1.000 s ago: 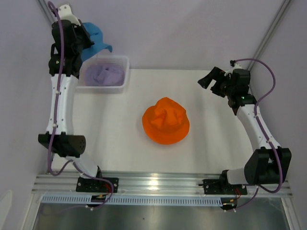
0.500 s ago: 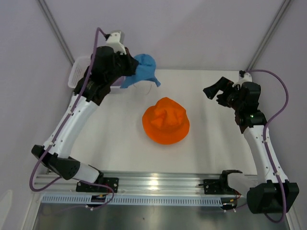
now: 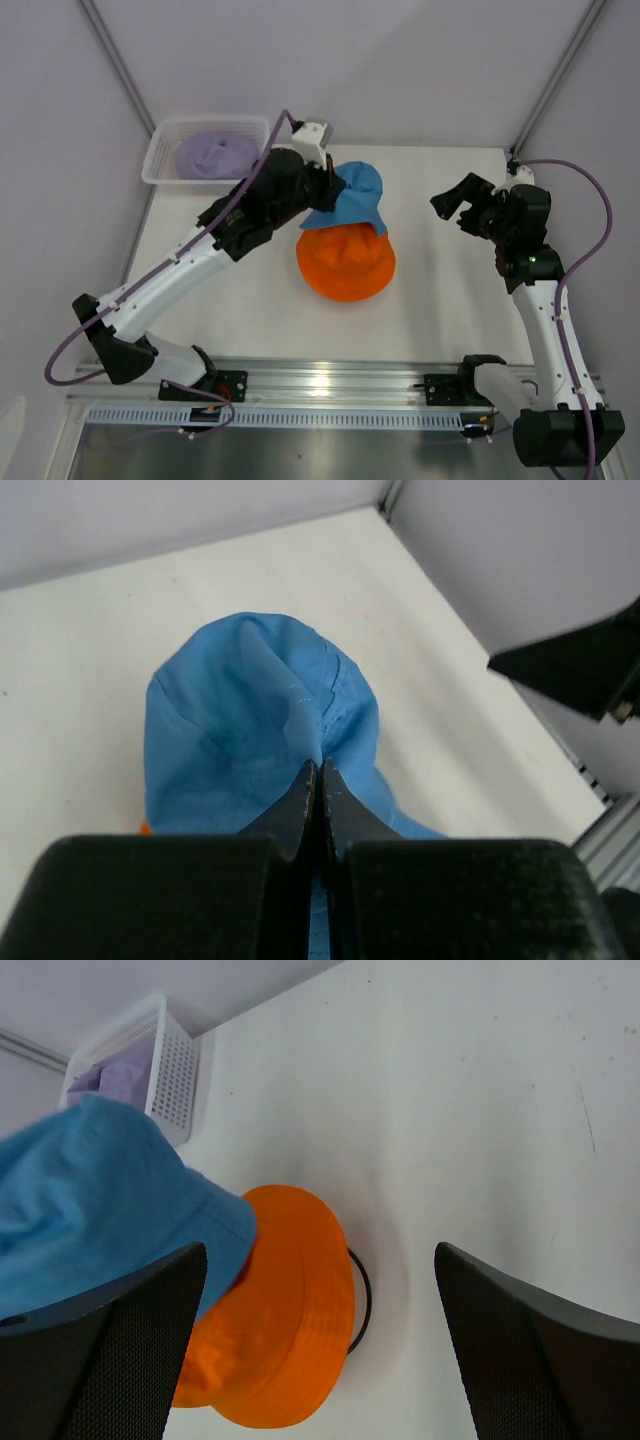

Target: Stack the hats

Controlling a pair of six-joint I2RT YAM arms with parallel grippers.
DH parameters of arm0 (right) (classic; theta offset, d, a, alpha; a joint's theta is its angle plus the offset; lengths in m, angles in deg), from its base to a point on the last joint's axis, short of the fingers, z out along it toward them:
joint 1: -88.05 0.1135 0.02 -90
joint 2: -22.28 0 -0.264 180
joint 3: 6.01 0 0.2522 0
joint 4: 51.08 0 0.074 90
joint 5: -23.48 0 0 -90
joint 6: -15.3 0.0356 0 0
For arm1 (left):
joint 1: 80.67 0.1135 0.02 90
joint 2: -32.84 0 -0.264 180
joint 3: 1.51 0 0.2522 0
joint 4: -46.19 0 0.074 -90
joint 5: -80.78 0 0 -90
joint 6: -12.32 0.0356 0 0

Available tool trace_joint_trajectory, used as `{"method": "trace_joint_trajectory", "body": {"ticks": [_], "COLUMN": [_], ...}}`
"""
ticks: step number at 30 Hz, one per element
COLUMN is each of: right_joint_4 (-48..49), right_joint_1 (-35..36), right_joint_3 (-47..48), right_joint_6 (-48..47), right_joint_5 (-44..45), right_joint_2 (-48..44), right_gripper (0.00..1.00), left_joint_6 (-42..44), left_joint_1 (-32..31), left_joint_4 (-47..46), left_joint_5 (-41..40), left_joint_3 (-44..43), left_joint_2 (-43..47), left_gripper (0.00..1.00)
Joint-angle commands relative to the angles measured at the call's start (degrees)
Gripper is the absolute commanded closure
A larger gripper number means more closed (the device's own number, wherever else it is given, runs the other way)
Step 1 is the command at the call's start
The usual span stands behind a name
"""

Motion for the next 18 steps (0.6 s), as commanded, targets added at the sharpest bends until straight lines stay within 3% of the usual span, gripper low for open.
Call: {"method": "trace_joint_trajectory", "body": {"ticks": [1,5,14,18], "right_joint_4": [-0.02,-0.20,-0.02,0.33], "right_joint_1": [-0.18,-0.27,-0.27,-0.27], "right_joint_3": [0.23,-0.03,-2.75,-4.95], "right_joint_6": [0.34,0.51,1.83,3.67], "right_joint_5": [0.00,-0.36,-1.23,-1.50], "right_joint_2": [-0.60,-0.51,-0.68,-1.04], "right_gripper": [0.00,0.01,0.00,0.01], "left_joint_6": [1.25,3.27,2.05,1.16], "left_joint_1": [-5.06,-9.02,-13.59,-17.27], "left_joint_4": [-3.96,-4.14,-6.60,-10.27], "left_joint_5": [-8.06,-15.10,-17.22,-17.57], "left_joint_3": [4.53,8.39,18.33,25.07], "left_joint_2": [3.51,4.31,7.29,9.66], "left_gripper": [0.99,0.99,0.99,0.87]}}
